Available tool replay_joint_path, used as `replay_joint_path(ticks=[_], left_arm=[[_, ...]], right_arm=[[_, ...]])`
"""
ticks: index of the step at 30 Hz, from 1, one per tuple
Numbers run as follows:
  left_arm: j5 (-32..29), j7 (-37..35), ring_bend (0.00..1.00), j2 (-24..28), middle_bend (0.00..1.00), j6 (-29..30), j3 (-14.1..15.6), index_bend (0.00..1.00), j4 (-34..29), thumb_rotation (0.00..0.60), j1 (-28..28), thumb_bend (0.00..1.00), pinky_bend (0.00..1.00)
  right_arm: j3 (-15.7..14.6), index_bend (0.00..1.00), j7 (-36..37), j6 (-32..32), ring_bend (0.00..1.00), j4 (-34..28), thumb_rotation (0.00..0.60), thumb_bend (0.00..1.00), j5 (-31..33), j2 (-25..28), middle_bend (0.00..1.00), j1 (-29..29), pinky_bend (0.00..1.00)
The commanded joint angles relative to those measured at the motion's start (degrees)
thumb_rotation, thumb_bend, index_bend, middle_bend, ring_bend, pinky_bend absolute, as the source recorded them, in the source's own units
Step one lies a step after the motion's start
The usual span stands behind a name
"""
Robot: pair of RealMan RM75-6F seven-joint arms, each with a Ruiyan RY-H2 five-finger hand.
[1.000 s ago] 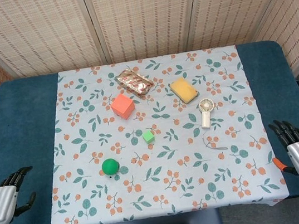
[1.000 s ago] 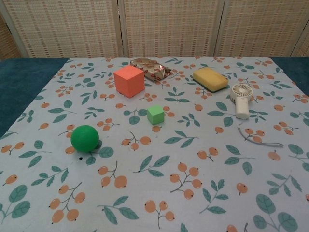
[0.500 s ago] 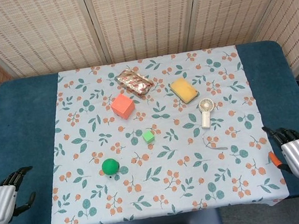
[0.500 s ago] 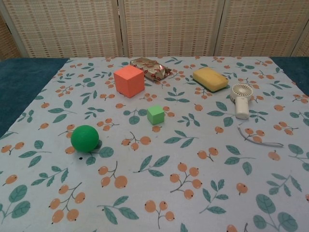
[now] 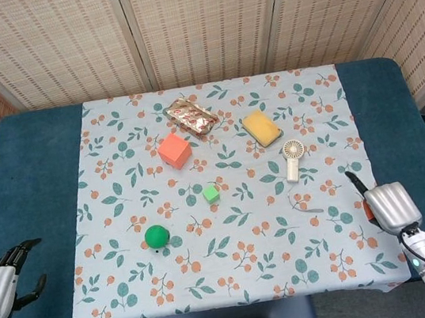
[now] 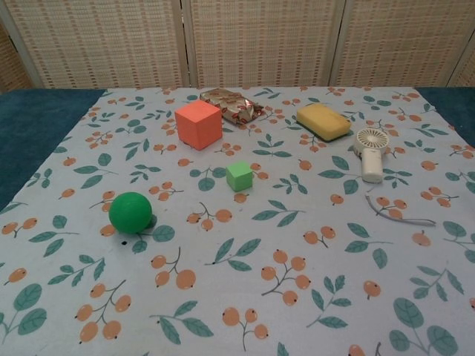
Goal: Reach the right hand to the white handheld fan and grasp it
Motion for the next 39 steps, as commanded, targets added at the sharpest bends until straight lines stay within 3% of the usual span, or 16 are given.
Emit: replay_joint_path(ticks=[1,5,11,19,39], left_arm=[[-0.2,0.1,0.21,0.1,0.19,-0.1,0.0,0.18,-0.1,0.600,-0.1,0.37,0.38],[0.2,-0.1,0.21,0.2,0.19,0.1,0.1,0.18,-0.1,0.600,0.0,0.37,0.38],[0.1,0.1,0.21,0.2,0.20,-0.4,0.1,0.18,-0.2,0.600,-0.2,0.37,0.38],[0.3,-0.3,0.21,0.3,0.20,-0.4,0.3,0.18,-0.1,0.600,-0.2,0.37,0.39],[0.0,0.1,0.22,0.4,0.21,-1.1,0.5,0.19,-0.3,0.600,-0.4,0.37,0.39]], right_arm=[[2.7,0.00,-9.0,-6.7,0.63,-4.0,0.600,0.73,11.8,-1.1,0.79,6.6,0.64],[3.2,0.00,-15.2,-8.5,0.63,-3.5,0.600,0.73,22.8,-4.4,0.79,11.8,0.64],[3.0,0.00,-18.2,-8.0,0.64,-1.1,0.600,0.73,29.7,-9.6,0.79,16.7,0.64],[2.3,0.00,-16.3,-6.6,0.64,1.5,0.600,0.73,30.5,-13.3,0.79,19.3,0.64],[1.9,0.00,-12.8,-6.3,0.64,9.2,0.600,0.73,33.9,-15.9,0.79,23.0,0.64]])
